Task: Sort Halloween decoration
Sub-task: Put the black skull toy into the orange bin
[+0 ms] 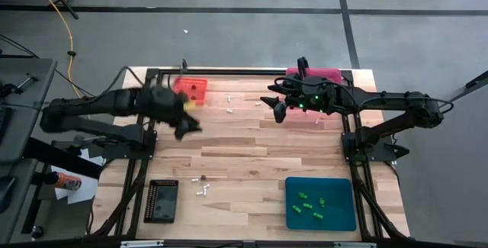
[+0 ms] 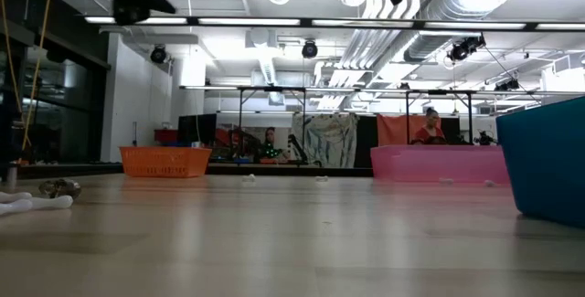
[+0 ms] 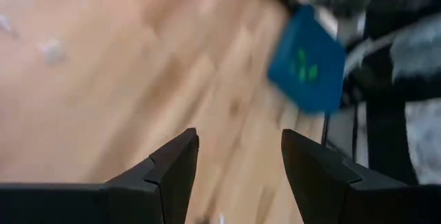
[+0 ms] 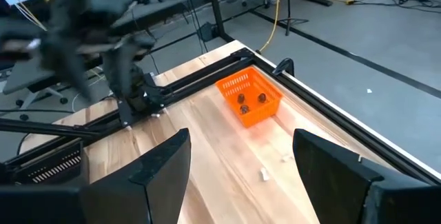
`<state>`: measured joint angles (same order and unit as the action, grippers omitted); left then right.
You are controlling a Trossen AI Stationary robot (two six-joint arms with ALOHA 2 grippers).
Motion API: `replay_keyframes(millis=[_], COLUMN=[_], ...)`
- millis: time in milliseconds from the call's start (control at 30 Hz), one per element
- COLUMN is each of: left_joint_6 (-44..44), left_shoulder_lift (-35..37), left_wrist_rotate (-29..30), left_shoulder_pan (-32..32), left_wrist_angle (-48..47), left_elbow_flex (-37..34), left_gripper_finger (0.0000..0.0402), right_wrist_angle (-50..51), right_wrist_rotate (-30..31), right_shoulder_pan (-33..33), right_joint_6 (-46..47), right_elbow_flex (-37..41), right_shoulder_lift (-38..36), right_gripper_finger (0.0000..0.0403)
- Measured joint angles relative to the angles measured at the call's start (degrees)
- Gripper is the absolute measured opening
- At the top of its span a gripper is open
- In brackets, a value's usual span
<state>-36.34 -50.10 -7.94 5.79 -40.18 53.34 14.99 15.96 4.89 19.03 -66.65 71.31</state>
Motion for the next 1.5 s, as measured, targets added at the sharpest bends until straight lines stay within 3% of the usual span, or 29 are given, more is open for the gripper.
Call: replay_keyframes(millis=[200,300,433,533,867,1500], left_joint_6=[-6.05,-0.53,9.80,15.13,22.20,23.54], left_shoulder_lift=[-4.83,-10.33,-18.97,-25.18,-38.00,-39.74], left_wrist_rotate=[12.87,17.97,23.11,23.34,13.52,10.25], left_shoulder_pan=[-23.01,-31.35,-37.44,-38.80,-37.66,-32.48], left_wrist_angle=[-2.48,-3.85,-6.93,-6.40,2.75,8.36], left_elbow_flex=[0.02,0.02,0.00,0.00,0.00,-5.84], left_gripper_finger=[0.0195,0.0195,0.0195,0.0195,0.0195,0.0195], right_wrist_angle=[0.38,0.70,1.79,2.46,3.22,4.73], right_wrist_rotate=[0.11,0.13,0.13,0.13,0.16,0.17], right_shoulder_pan=[1.10,1.97,3.03,3.67,4.15,4.15], right_joint_6=[-0.07,-0.02,0.05,0.25,0.17,0.44], right_elbow_flex=[0.00,0.00,0.00,0.00,0.00,0.00], right_shoulder_lift=[0.00,0.00,0.00,0.00,0.00,0.00], right_gripper_finger=[0.0248,0.0248,0.0248,0.0248,0.0248,0.0248])
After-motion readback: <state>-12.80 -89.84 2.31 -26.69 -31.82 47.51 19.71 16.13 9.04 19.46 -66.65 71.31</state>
